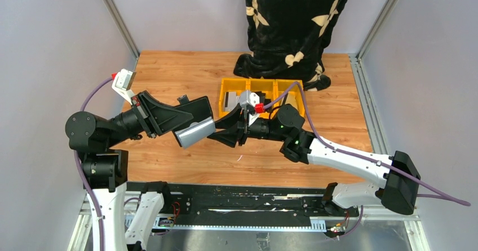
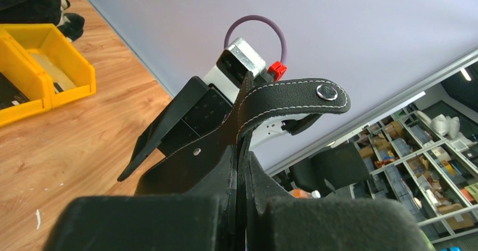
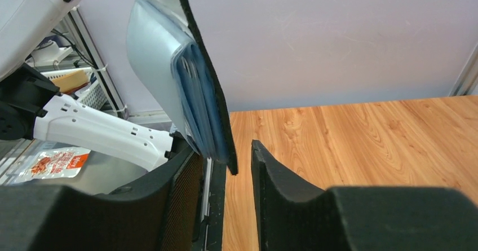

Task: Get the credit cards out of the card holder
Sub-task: Open the card holder.

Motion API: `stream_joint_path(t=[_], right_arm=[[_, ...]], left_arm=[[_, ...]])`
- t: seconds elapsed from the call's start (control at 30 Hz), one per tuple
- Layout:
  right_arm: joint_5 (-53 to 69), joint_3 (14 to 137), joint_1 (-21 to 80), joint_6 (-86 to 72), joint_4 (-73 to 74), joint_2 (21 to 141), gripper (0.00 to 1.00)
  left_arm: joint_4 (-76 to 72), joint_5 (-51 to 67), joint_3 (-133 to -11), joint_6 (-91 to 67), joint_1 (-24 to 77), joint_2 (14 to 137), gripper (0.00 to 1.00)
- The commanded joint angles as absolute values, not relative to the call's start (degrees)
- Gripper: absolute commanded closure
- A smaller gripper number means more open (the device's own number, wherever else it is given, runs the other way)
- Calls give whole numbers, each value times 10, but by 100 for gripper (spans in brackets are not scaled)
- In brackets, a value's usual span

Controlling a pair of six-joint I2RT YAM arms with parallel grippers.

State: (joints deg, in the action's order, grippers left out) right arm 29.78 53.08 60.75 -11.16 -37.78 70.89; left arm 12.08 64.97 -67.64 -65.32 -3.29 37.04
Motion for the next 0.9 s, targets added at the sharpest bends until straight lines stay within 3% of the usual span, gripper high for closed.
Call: stream_joint_path(t=[0.0,0.23,0.7,0.87], right_arm=[[261,531,612,-130,-434,708,62],[230,535,613,-130,-467,719,68],[229,576,654,-73,-519,733,46],[233,578,656,-83,-530,723,44]], left_arm=[[117,661,-691,-666,-36,372,100],[119,662,-695,-668,-36,371,100],[131,662,-698,-664,-35,373,100],[130,660,-696,-664,-36,374,100]])
